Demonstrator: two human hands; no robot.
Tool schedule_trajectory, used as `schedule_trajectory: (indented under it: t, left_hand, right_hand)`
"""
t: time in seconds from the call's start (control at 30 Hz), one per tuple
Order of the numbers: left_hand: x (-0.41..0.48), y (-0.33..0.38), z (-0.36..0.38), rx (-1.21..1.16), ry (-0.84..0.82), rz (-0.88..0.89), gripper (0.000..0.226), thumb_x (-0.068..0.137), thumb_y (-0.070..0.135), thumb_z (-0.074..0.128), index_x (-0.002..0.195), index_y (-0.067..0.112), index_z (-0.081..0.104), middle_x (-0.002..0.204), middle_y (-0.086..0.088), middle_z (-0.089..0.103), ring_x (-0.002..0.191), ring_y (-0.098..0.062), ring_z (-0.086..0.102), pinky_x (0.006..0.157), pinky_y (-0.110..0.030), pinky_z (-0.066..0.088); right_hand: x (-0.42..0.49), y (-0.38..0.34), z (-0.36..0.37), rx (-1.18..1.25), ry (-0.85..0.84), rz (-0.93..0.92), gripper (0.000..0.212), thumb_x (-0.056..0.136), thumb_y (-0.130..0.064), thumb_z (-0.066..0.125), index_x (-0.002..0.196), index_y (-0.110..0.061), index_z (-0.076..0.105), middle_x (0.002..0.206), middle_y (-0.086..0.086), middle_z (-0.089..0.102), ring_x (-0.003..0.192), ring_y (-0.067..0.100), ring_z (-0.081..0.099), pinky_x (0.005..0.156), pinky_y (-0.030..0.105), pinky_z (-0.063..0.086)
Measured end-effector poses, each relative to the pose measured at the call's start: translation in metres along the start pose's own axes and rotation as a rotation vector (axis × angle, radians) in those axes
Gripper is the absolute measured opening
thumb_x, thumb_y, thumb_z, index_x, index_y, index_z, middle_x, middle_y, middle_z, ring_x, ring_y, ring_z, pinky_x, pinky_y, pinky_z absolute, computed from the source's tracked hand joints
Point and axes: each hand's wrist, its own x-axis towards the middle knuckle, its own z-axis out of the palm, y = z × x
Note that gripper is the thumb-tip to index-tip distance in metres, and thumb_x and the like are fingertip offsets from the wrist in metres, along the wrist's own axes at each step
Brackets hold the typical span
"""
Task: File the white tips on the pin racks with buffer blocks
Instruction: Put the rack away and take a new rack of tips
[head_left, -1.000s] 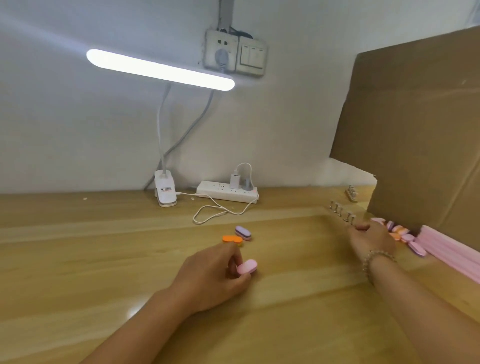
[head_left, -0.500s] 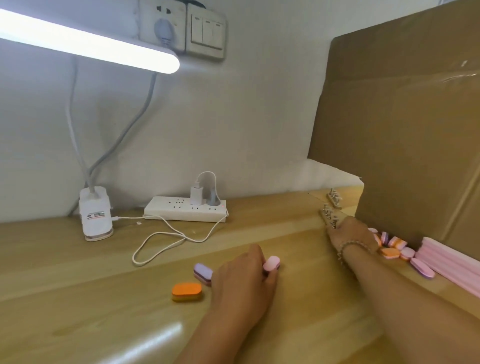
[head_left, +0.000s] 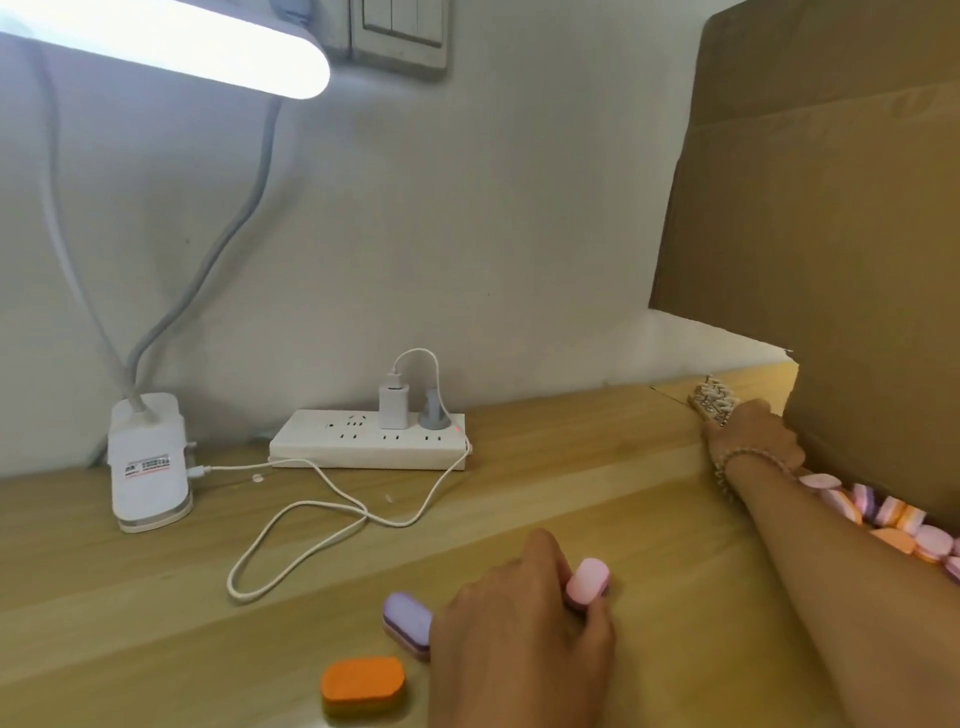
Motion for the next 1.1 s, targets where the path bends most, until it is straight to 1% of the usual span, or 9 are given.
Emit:
schedule_trajectory:
  t: [0.23,0.37,0.43,0.53,0.63,0.73,0.87,0.97,1.1]
  left_hand:
    - [-0.004,0.001,-0.002,0.057,0.052,0.022,0.042,0.095,0.071,0.019,0.102,0.033,0.036,0.089,0.012,0.068,0.092,-0.010,0.066,0.062,-0.043,0.012]
    - [-0.007,-0.001,-0.004,-0.020,0.066,0.073,0.031,0.100,0.061,0.019,0.100,0.032,0.031,0.088,0.007,0.066,0.091,-0.018,0.064,0.061,-0.043,0.015]
    - [-0.010,0.001,-0.007,-0.030,0.074,0.086,0.027,0.102,0.056,0.021,0.101,0.030,0.029,0.089,0.006,0.065,0.091,-0.023,0.062,0.063,-0.043,0.015]
    - [-0.014,0.002,-0.009,-0.033,0.076,0.103,0.022,0.104,0.048,0.026,0.105,0.026,0.028,0.098,0.002,0.066,0.094,-0.028,0.062,0.069,-0.040,0.025]
    - [-0.019,0.005,-0.013,-0.097,0.128,0.089,0.026,0.104,0.048,0.028,0.111,0.024,0.032,0.099,0.000,0.069,0.095,-0.030,0.064,0.072,-0.040,0.030]
    - [-0.035,0.001,-0.027,-0.112,0.253,0.084,0.024,0.104,0.047,0.031,0.112,0.026,0.036,0.101,0.002,0.070,0.095,-0.029,0.065,0.084,-0.042,0.038]
    - [-0.062,-0.030,-0.061,-0.025,0.338,0.124,0.021,0.103,0.042,0.038,0.113,0.023,0.042,0.098,0.002,0.068,0.089,-0.032,0.064,0.068,-0.037,0.042]
    - [-0.092,-0.069,-0.100,0.051,0.393,0.188,0.020,0.096,0.042,0.051,0.108,0.026,0.045,0.091,0.008,0.068,0.081,-0.021,0.066,0.061,-0.031,0.040]
    - [-0.145,-0.151,-0.164,0.213,0.393,0.085,0.038,0.089,0.059,0.055,0.113,0.030,0.047,0.090,0.011,0.064,0.082,-0.016,0.064,0.064,-0.030,0.043]
  right_hand:
    - [0.006,0.005,-0.001,-0.070,-0.186,-0.174,0.041,0.095,-0.047,0.048,0.106,-0.011,0.064,0.108,0.014,0.064,0.089,0.030,0.059,0.066,0.033,0.044]
    - [-0.005,0.005,-0.013,0.141,-0.384,-0.192,0.057,0.100,-0.047,0.042,0.145,-0.012,0.043,0.150,0.012,0.044,0.134,0.032,0.044,0.106,0.042,0.038]
    - [-0.022,0.005,-0.025,0.336,-0.401,-0.208,0.057,0.100,-0.043,0.047,0.148,-0.013,0.038,0.154,0.009,0.037,0.139,0.030,0.038,0.111,0.042,0.033]
    - [-0.074,-0.004,-0.047,0.517,-0.284,-0.342,0.022,0.099,-0.036,0.051,0.111,-0.019,0.059,0.122,0.005,0.062,0.112,0.025,0.058,0.091,0.038,0.045]
    - [-0.154,-0.018,-0.073,0.703,-0.390,-0.450,0.031,0.096,-0.049,0.049,0.088,-0.021,0.058,0.085,-0.003,0.068,0.081,0.016,0.064,0.074,0.036,0.051]
    - [-0.228,-0.029,-0.095,0.818,-0.652,-0.464,0.023,0.099,-0.036,0.049,0.094,-0.017,0.061,0.086,-0.004,0.072,0.079,0.015,0.066,0.071,0.033,0.055]
    - [-0.296,-0.043,-0.118,0.965,-0.740,-0.460,0.022,0.101,-0.026,0.048,0.098,-0.008,0.060,0.093,0.002,0.072,0.088,0.019,0.067,0.082,0.040,0.056]
    - [-0.352,-0.068,-0.126,1.052,-0.850,-0.448,0.019,0.102,-0.024,0.048,0.100,-0.006,0.055,0.092,0.004,0.065,0.077,0.015,0.063,0.066,0.032,0.055]
    - [-0.426,-0.111,-0.132,1.124,-0.934,-0.410,0.014,0.103,-0.018,0.040,0.107,-0.012,0.052,0.094,0.006,0.064,0.078,0.014,0.062,0.067,0.030,0.052]
